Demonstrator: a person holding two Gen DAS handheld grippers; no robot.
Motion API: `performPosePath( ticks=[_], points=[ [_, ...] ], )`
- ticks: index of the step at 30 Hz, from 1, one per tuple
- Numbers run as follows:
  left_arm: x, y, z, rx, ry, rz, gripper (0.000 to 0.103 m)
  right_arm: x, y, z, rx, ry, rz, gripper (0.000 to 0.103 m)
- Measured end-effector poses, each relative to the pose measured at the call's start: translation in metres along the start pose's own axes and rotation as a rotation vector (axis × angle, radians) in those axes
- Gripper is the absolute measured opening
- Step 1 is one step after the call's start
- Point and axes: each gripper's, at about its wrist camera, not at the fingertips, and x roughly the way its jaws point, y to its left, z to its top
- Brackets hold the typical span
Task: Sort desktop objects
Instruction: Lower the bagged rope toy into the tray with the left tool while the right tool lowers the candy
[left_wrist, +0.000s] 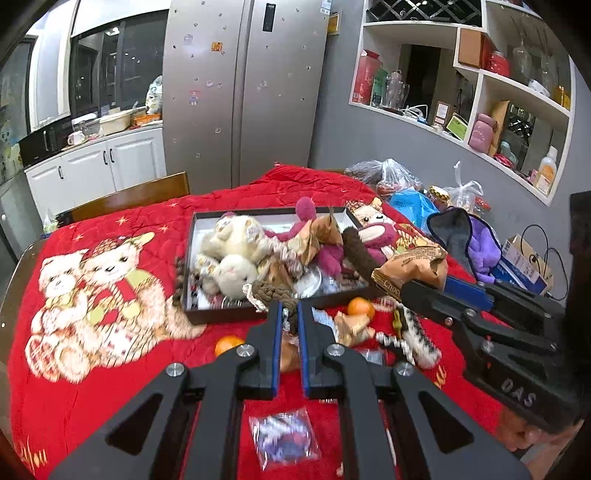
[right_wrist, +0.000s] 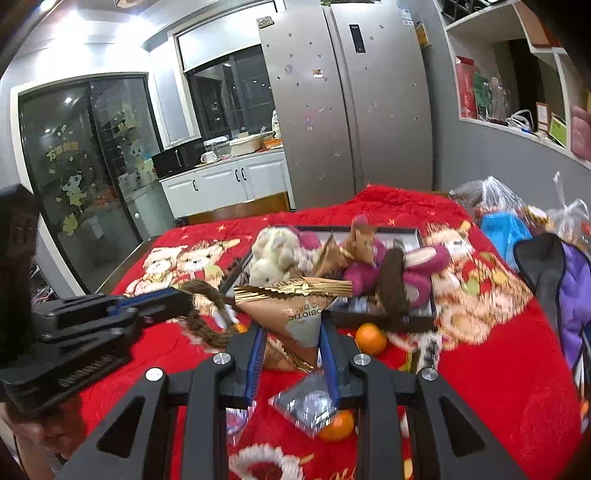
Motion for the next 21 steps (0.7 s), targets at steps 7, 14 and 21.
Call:
performPosePath(
  ticks=[7,14,21],
  points=[
    [0.036,0.003,0.048,0.025,-0.035,0.019,0.009,0.025,0.004,0.045,-0.054,-0.013,-0.009,0.028],
    [0.087,0.013,0.103,0.039,-0.062,0.042,0.009,0.073,-0.01,0.093,-0.047,0.002,-0.047,0.028],
    [0.135,0.031,0.125,-0.017,-0.076,0.075,0.009,0.138,-0.039,0.117,0.014,0.052,-0.063,0.028]
  ],
)
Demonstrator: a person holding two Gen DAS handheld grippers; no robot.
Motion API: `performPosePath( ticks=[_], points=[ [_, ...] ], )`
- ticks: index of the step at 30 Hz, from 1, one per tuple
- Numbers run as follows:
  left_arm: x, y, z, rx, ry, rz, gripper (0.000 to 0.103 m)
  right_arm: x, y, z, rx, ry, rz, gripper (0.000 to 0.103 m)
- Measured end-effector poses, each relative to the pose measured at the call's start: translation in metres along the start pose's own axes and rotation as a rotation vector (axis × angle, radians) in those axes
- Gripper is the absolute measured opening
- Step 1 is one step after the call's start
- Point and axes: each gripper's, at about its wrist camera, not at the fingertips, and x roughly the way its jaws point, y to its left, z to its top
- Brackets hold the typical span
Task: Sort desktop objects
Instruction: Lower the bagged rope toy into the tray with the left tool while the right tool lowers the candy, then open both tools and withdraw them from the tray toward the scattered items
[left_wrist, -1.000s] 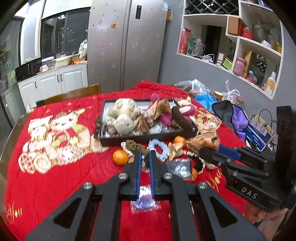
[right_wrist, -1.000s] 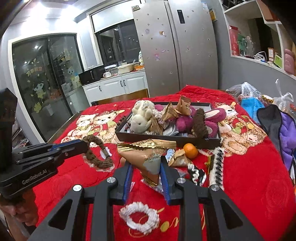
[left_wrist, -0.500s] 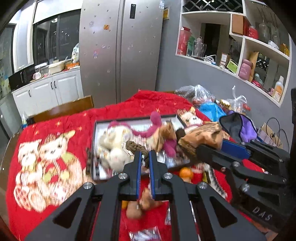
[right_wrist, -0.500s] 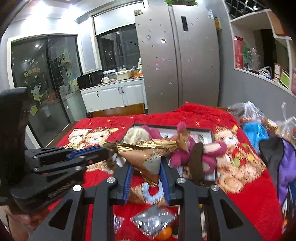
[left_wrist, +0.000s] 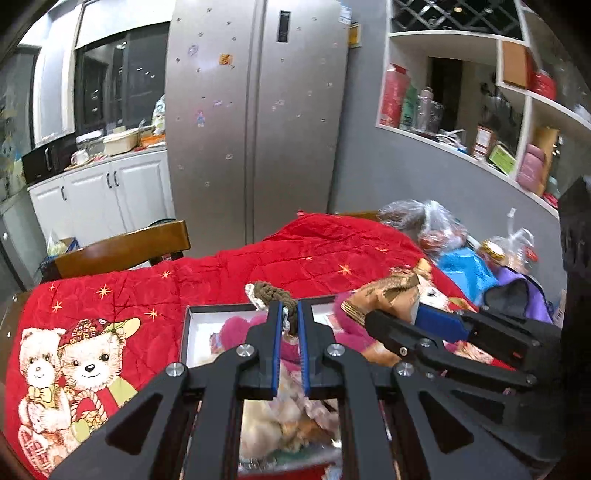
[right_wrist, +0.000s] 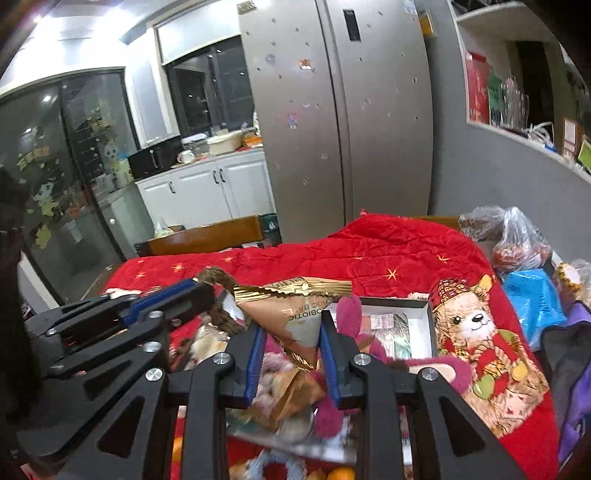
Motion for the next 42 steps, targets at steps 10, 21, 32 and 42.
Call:
performPosePath(
  ticks=[10,21,32,42],
  points=[
    [0.046,0.025,-0.007,-0.022,0.057,0.02,0.009,0.061,-0.001,-0.002,-0.007,0.093,0.001,0.028],
    [0.055,0.02,-0.014,0.0,0.084,0.038,0.009,0.078,-0.003,-0.01,-0.011,0.146,-0.008,0.03],
    [0.029,0.028,-0.002,-0.005,-0.002,0.118,0.071,0.068,-0.011,-0.004,0.0,0.117,0.056,0.073],
    [0.019,0.044,0.002,-0.081,-0.005,0.079,0.08,0.057,-0.01,0.002,0.014,0.09,0.082,0.074]
  ],
)
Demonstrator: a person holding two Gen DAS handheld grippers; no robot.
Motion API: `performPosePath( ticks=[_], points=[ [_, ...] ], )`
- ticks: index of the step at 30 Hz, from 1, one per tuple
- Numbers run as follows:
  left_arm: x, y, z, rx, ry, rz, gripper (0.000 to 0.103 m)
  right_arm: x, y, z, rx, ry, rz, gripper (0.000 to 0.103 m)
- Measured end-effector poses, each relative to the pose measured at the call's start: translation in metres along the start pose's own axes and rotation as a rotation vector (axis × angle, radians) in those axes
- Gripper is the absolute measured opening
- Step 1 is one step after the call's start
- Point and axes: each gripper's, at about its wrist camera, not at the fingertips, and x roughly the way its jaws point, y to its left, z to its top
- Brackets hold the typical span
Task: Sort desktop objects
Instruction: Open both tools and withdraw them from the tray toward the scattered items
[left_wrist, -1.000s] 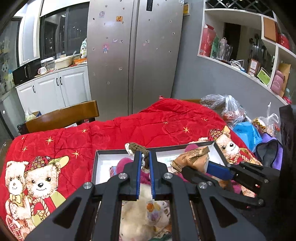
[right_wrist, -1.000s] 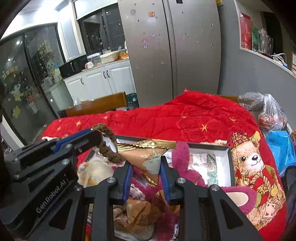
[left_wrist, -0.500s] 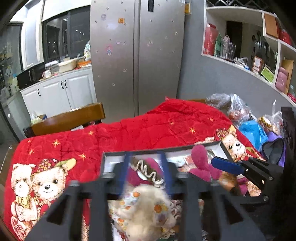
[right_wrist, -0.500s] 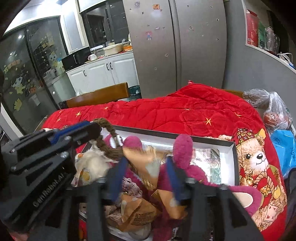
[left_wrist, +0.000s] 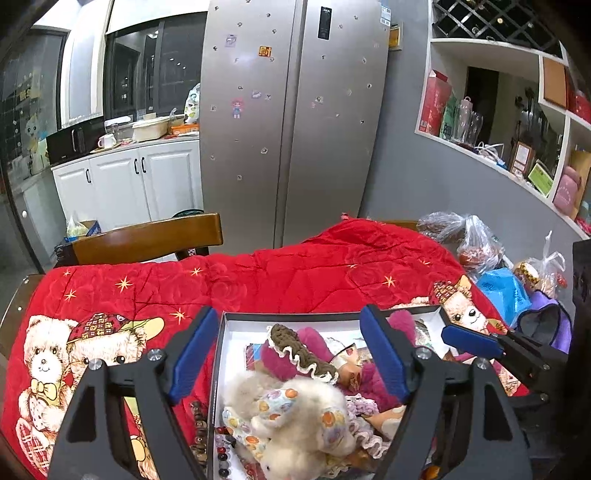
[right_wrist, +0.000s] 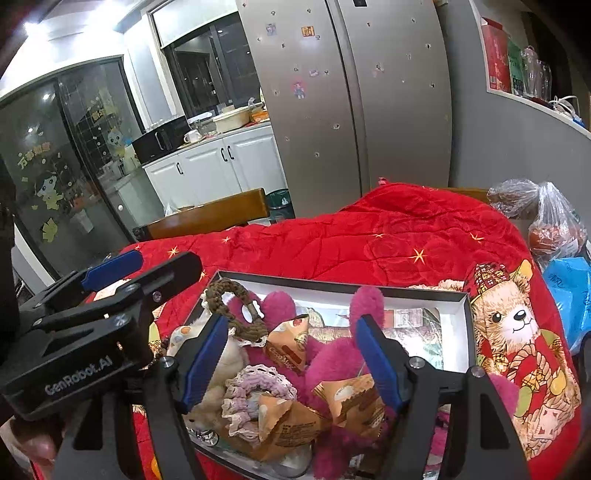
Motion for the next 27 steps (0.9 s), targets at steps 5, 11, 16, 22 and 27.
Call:
performPosePath(
  ticks=[5,11,16,22,27],
  points=[
    [-0.02,-0.001,0.005,-0.007,-0.034,-0.03,0.081,-0.013,0.006,0.003,-0.01,-0.029,0.001,0.074],
    [-0.071,-0.004,0.011,-0.029,-0.096,-0.107,0.082,-0.05,0.021,0.008,-0.034,-0.088,-0.002,0.074],
    [-0.148,-0.012,-0.003,0.002,-0.192,-0.093,0.089,-0.108,0.042,0.002,-0.074,-0.162,0.004,0.074],
    [-0.253,-0.011,-0.05,0.028,-0.267,-0.037,0.101,-0.188,0.06,-0.039,-0.08,-0.25,-0.02,0.074],
    [-0.305,-0.004,-0.117,0.046,-0.201,-0.004,0.102,-0.265,0.054,-0.098,0.042,-0.355,-0.012,0.084]
  ],
)
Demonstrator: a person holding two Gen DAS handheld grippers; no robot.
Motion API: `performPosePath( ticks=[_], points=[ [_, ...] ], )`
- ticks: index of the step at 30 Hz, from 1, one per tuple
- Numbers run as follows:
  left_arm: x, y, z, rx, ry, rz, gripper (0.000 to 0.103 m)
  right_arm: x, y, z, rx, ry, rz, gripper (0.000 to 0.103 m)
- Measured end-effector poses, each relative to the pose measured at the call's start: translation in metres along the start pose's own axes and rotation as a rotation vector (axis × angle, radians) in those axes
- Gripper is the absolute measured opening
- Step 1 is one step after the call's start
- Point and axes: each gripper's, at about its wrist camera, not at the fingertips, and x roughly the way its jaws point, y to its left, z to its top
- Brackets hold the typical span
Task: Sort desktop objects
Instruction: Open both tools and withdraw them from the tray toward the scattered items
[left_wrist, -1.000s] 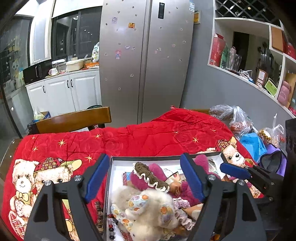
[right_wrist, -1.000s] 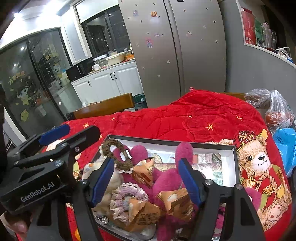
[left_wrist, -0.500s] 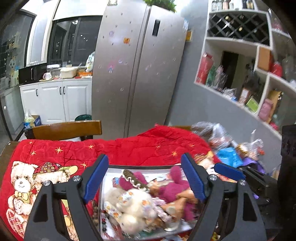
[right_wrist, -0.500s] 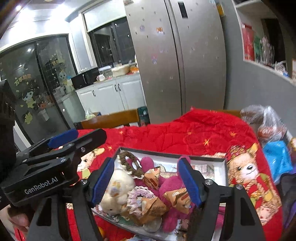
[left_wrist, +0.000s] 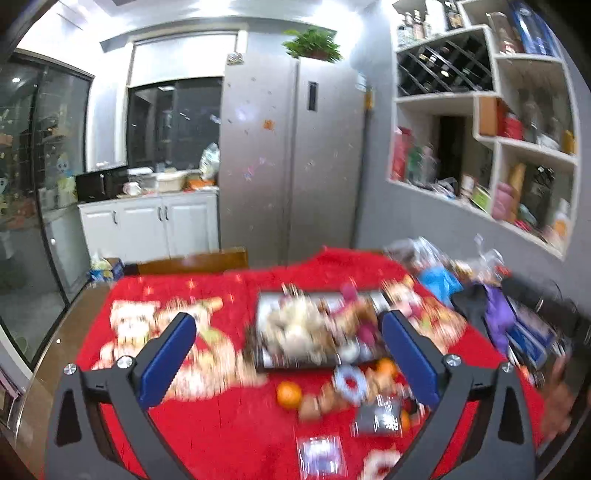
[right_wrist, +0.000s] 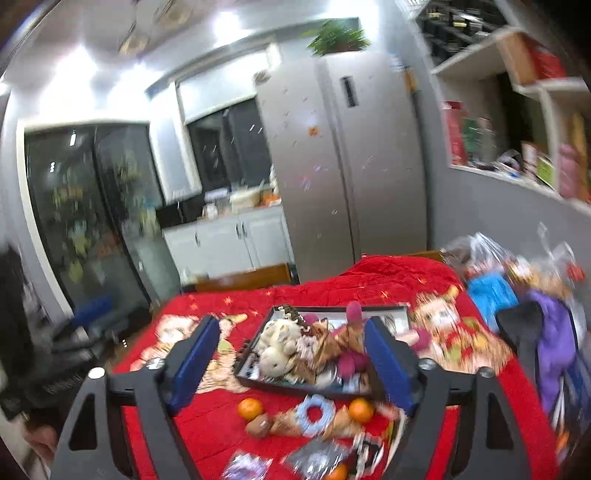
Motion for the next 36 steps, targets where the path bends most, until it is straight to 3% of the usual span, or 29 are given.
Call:
performPosePath(
  ticks=[4,8,12,14,19,25,36],
  points=[
    [-0.033,0.007,-0.055,-0.037,0.053,-0.033,0.102,-0.072,-0.022,-0.042,0.117,-0.086,-0.076,0.087],
    [-0.058,0.018,-0.118,-0.089,0.108,-0.045,0.102,-0.11,-0.034,-0.085,0.253,-0.144,-0.14,0.088],
    [-0.067,0.018,-0.16,-0.085,0.181,-0.046,0.102,-0.123,-0.03,-0.127,0.195,-0.137,-0.178,0.088],
    [-0.067,0.017,-0.173,-0.102,0.212,-0.078,0.102,-0.122,-0.022,-0.142,0.139,-0.097,-0.14,0.088],
    [-0.066,0.009,-0.177,-0.093,0.215,-0.092,0.102,-0.117,-0.009,-0.16,0.064,-0.011,-0.059,0.088],
    [-0.052,-0.003,-0.169,-0.049,0.223,-0.099,0.102,-0.115,-0.023,-0.171,0.134,0.042,-0.04,0.088],
    [0.009,0.001,-0.177,-0.034,0.307,-0.074,0.102,-0.076,-0.017,-0.182,0.1,0.14,0.009,0.088]
  ],
)
